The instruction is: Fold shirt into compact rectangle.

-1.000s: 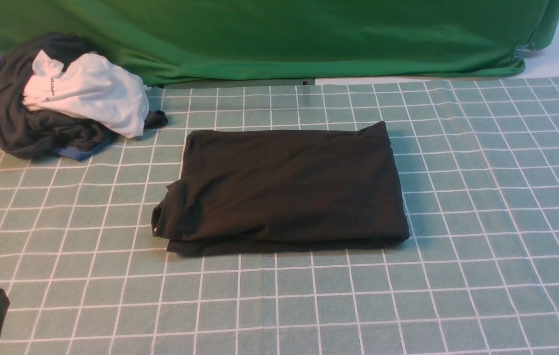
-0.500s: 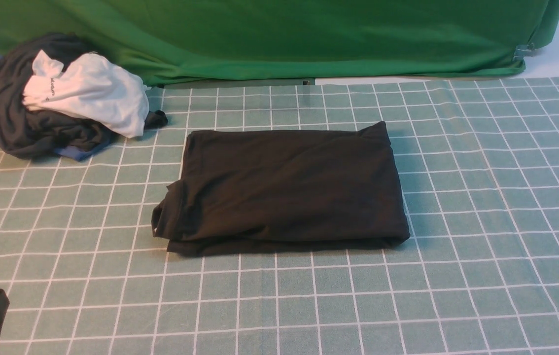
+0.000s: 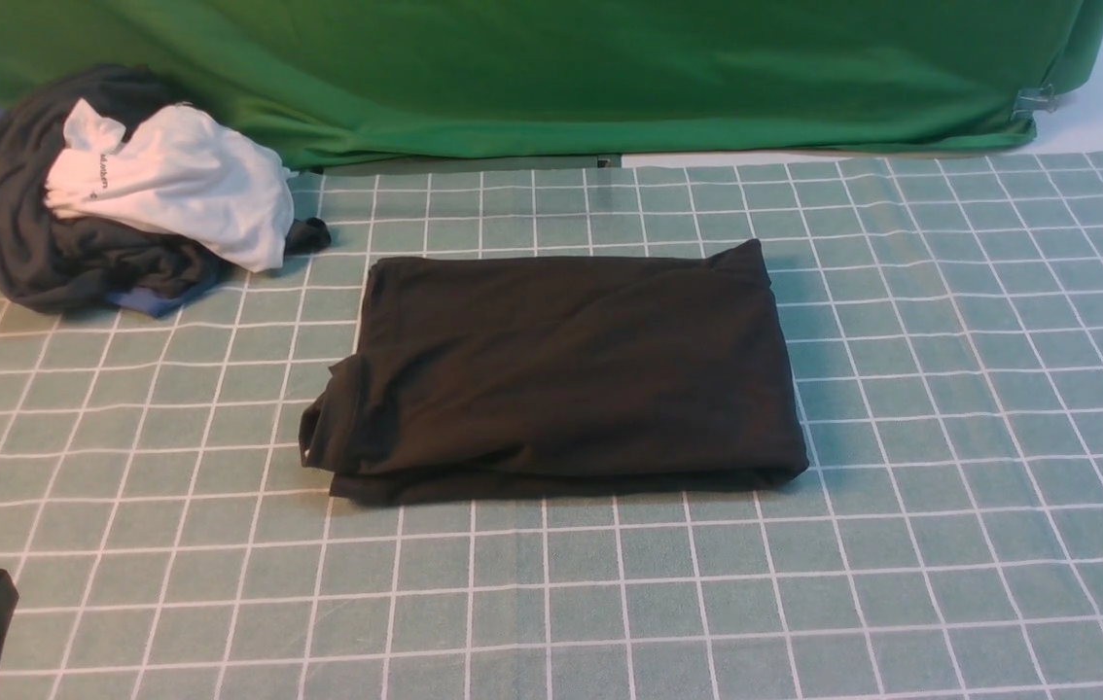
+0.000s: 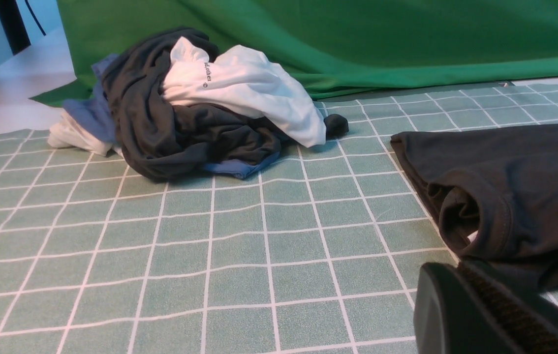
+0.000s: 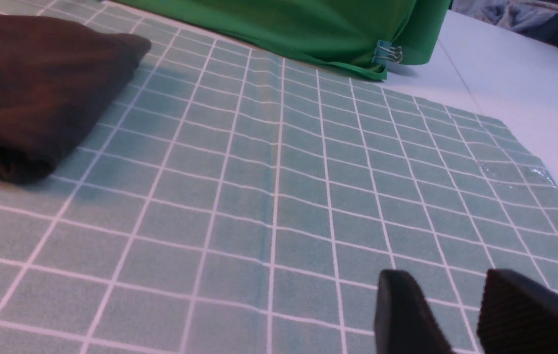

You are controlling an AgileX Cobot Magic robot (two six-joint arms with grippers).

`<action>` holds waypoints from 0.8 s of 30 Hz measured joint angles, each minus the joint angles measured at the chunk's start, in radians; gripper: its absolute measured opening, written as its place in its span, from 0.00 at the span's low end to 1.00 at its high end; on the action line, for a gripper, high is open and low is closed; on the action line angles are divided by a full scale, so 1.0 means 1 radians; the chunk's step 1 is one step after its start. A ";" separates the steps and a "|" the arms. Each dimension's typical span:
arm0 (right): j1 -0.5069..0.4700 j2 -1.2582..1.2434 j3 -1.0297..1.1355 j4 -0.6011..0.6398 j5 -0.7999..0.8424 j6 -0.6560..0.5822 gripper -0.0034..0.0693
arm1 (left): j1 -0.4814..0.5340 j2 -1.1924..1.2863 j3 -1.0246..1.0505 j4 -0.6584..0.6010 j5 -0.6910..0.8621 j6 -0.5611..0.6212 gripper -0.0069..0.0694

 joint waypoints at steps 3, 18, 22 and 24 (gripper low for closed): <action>-0.002 0.000 0.000 0.001 0.000 0.009 0.37 | 0.000 0.000 0.000 0.000 0.000 0.000 0.11; -0.002 0.000 0.000 0.001 -0.002 0.016 0.38 | 0.000 0.000 0.000 0.000 0.000 0.002 0.11; -0.002 0.000 0.000 0.001 -0.002 0.016 0.38 | 0.000 0.000 0.000 0.000 0.000 0.007 0.11; -0.002 0.000 0.000 0.001 -0.002 0.016 0.38 | 0.000 0.000 0.000 0.000 0.000 0.012 0.11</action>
